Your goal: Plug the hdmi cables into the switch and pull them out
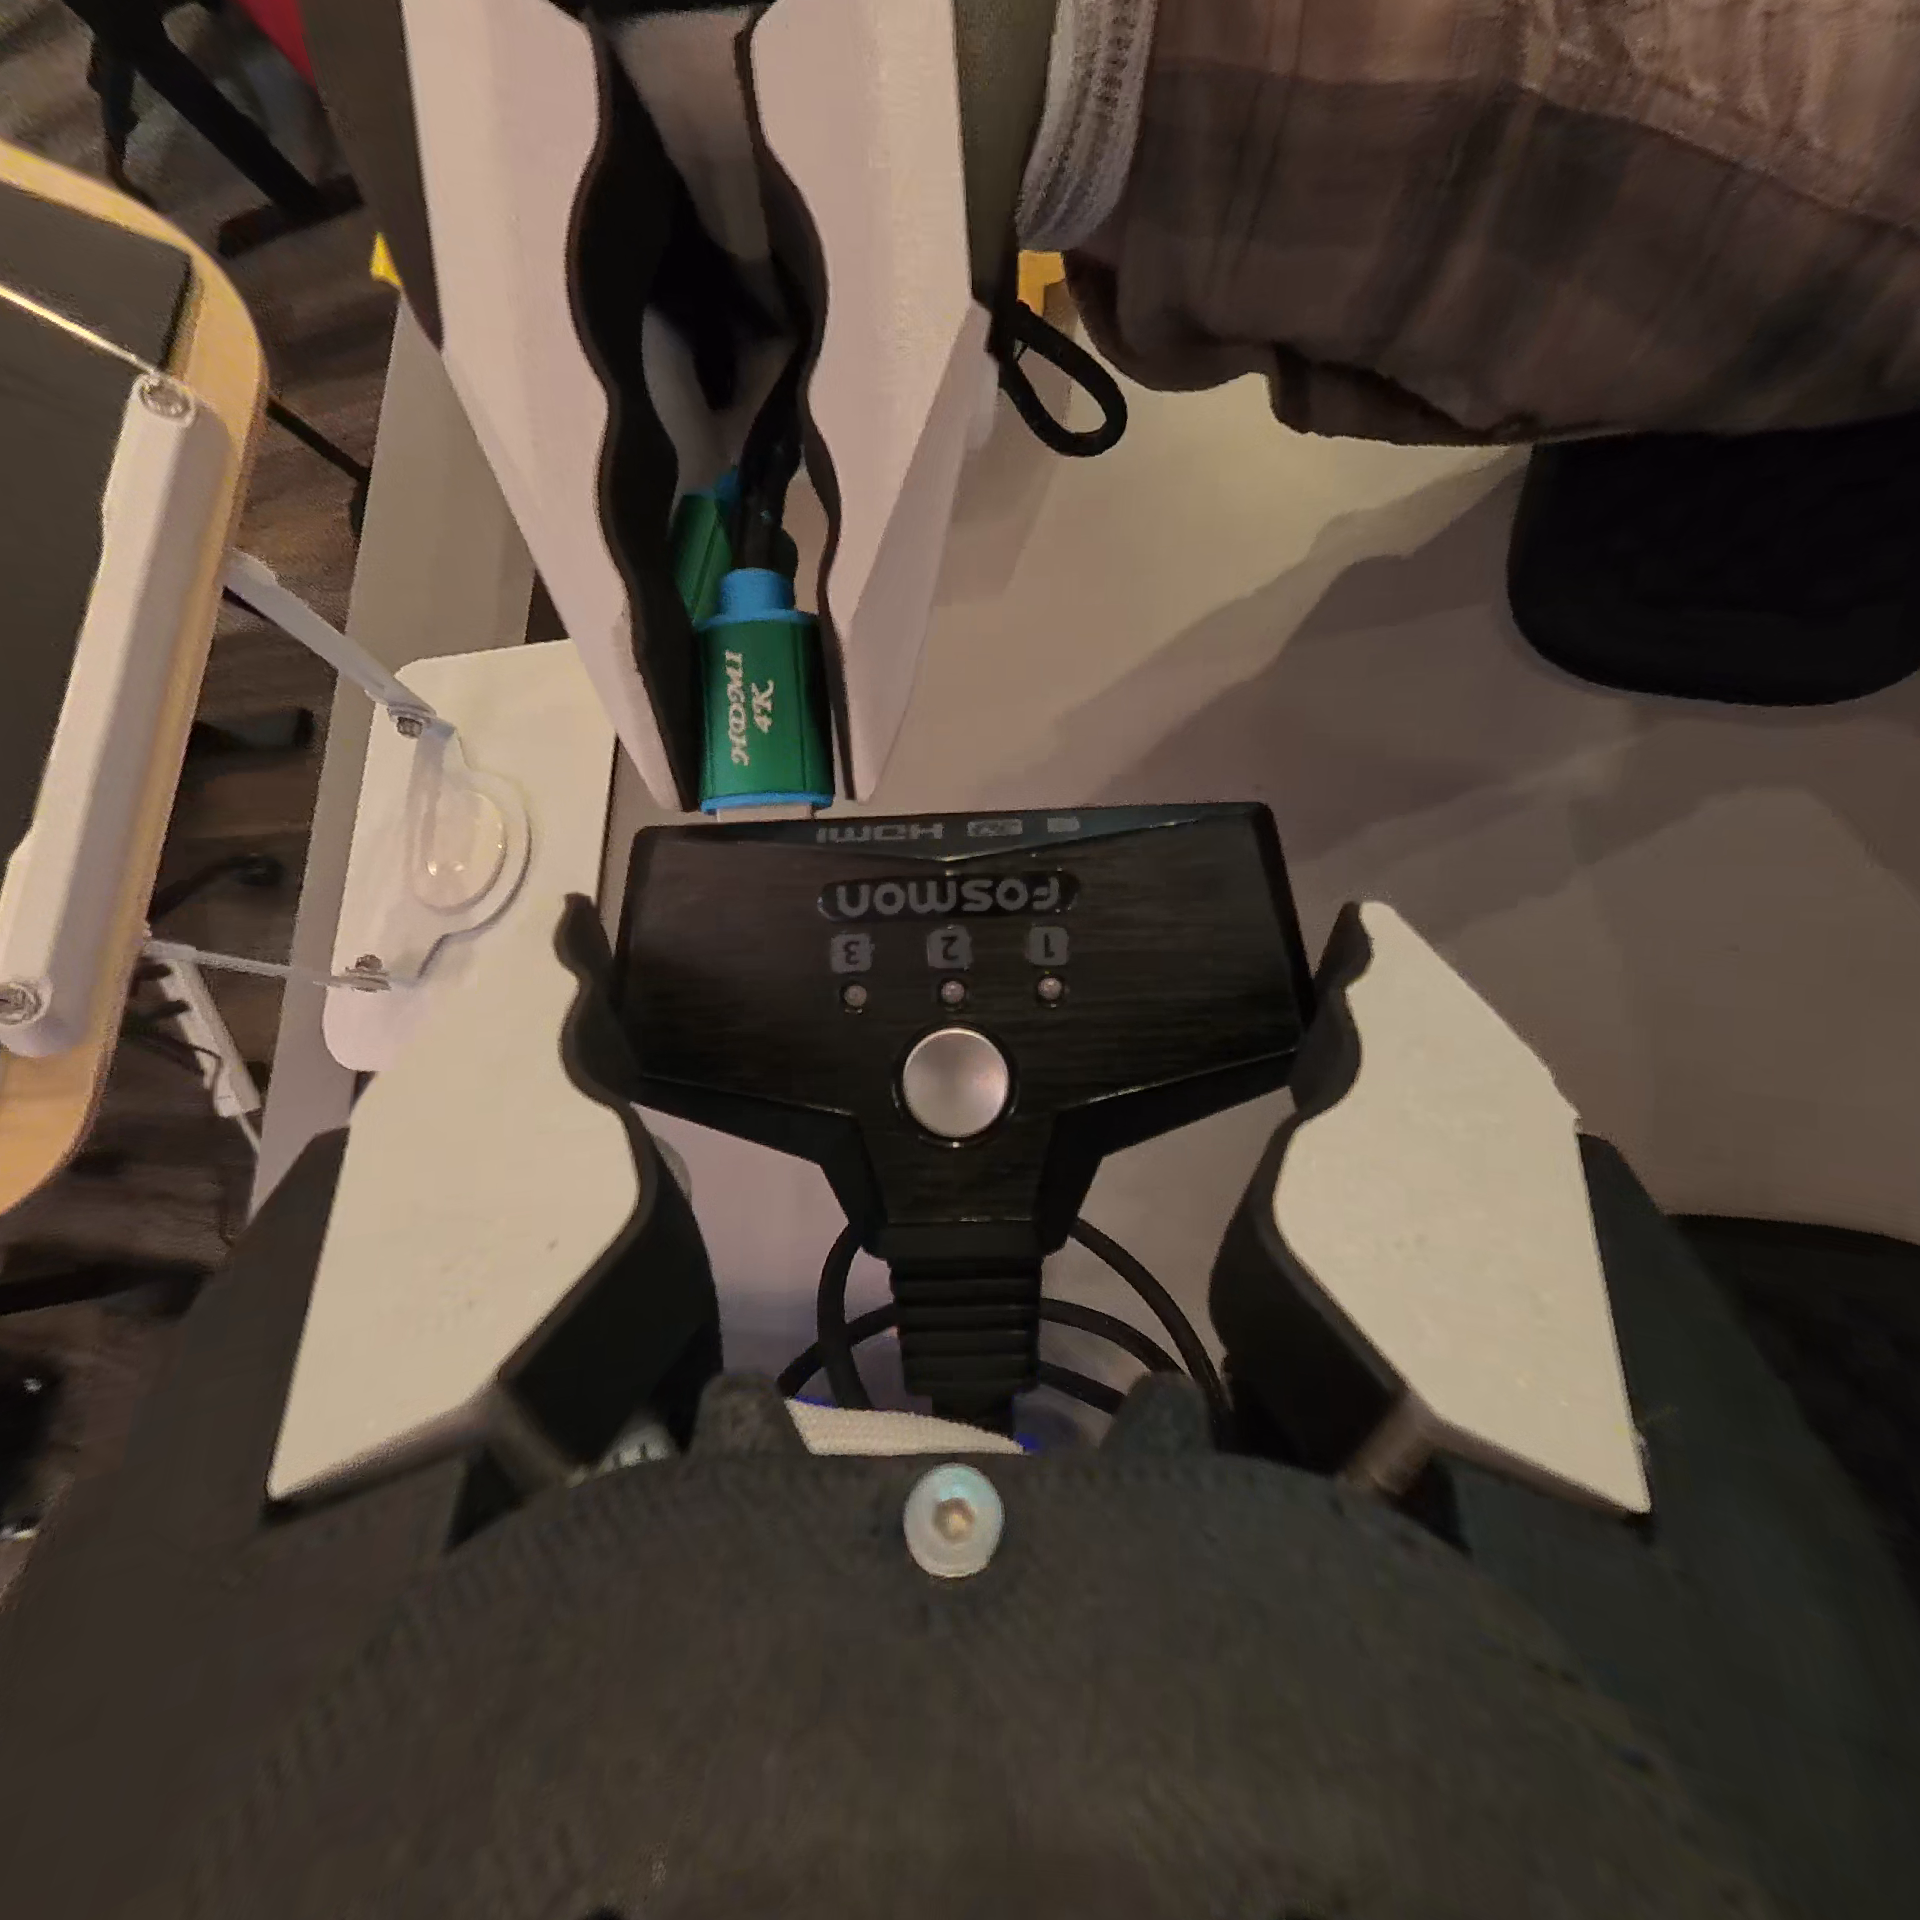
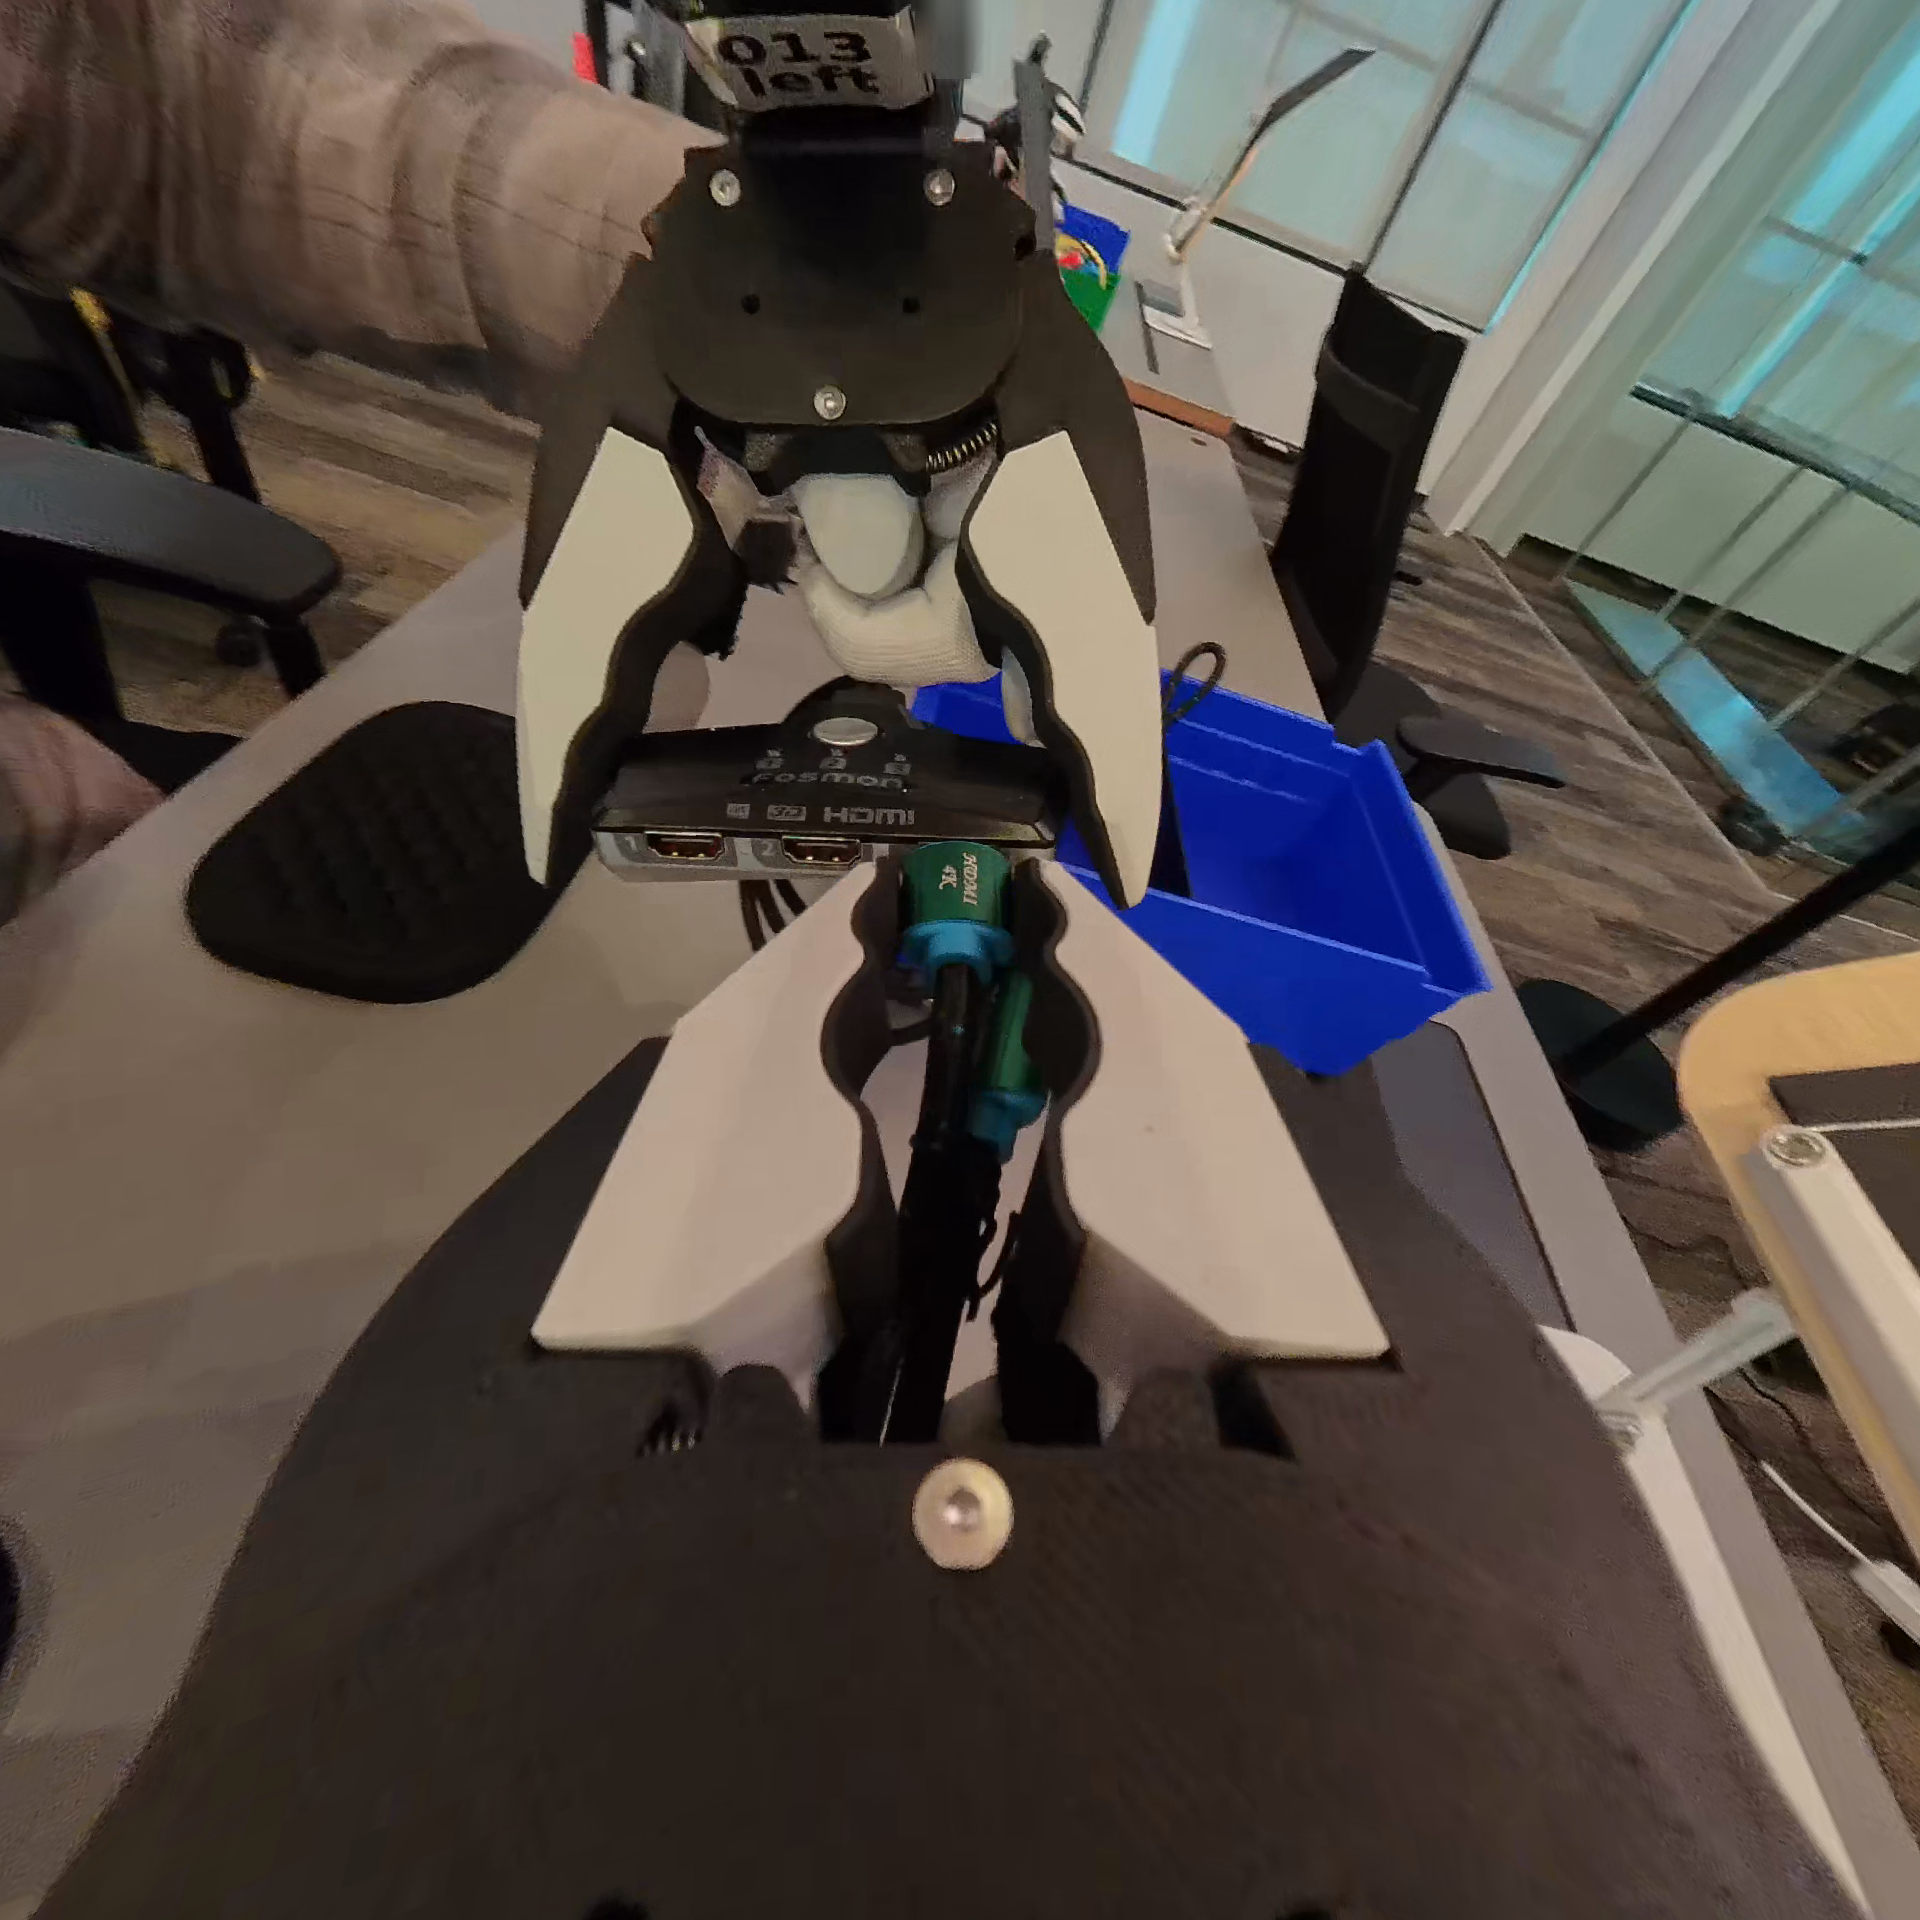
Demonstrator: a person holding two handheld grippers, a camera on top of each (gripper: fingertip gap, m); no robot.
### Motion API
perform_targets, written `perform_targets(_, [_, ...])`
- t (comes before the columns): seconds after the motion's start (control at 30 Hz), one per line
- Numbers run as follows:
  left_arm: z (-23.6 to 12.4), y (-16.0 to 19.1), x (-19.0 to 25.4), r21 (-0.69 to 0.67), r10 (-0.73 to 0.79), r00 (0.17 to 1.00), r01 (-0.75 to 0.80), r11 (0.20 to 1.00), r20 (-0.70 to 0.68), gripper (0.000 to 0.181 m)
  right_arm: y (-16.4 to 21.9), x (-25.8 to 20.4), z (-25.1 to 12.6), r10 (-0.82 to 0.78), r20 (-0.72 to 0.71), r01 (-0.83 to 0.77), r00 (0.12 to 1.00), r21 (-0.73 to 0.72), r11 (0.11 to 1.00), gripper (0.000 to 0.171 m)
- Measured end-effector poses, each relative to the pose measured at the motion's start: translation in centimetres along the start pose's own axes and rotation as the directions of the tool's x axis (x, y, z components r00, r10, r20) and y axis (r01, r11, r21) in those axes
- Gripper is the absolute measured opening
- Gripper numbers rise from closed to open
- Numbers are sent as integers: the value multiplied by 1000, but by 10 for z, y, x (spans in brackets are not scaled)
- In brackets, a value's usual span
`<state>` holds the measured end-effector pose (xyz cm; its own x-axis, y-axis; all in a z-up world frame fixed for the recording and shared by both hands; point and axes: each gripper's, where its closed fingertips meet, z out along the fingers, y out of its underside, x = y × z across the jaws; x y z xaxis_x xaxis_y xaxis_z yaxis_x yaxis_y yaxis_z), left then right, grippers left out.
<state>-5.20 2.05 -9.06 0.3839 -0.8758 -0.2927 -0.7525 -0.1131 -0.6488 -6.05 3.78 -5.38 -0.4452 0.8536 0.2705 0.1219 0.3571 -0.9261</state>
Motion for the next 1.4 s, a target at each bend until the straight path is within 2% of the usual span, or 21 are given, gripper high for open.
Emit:
perform_targets(0.13, [2, -5, -1, -21, 32, 999, -31, 999, 32, 125, -2, -3, -7, 14, 30, -15, 999, 43, 999, 20])
perform_targets(0.2, [3, -8, -3, 9, -17, 999, 16, 1000, 34, 125, -2, 0, -8, 5, 7, -5, 1000, 44, 999, 20])
perform_targets(0.37, [10, -13, 4, 118, -124, 992, 119, 986, 31, 124, 3, -3, -13, -91, -58, 81, 994, -147, 986, 20])
perform_targets(0.43, [8, -17, 6, 161, -132, 991, 124, 979, 37, 124, 0, -5, -14, -117, -62, 104, 991, -176, 979, 20])
perform_targets(0.63, [5, -25, 19, 112, -29, 996, 19, 994, 82, 125, -10, -23, -21, -40, 62, 42, 997, -34, 999, 20])
perform_targets(0.8, [6, -26, 15, 97, -42, 991, 30, 995, 128, 125, -12, -22, -24, -15, 91, 10, 996, 54, 999, 20])
perform_targets(0.97, [9, -24, 16, 160, -114, 986, 94, 983, 125, 124, -6, -20, -21, -44, 43, 46, 998, -50, 998, 20])
perform_targets(1.17, [10, -28, 18, 210, -114, 983, 82, 974, 147, 124, -8, -24, -24, -97, 0, 96, 995, -154, 983, 20])
perform_targets(1.33, [9, -32, 26, 162, -27, 981, -4, 987, 193, 125, -14, -34, -30, -60, 86, 65, 994, -48, 997, 19])
perform_targets(1.4, [10, -31, 27, 148, -17, 980, -12, 989, 196, 125, -12, -37, -31, -56, 105, 62, 993, -47, 997, 20])
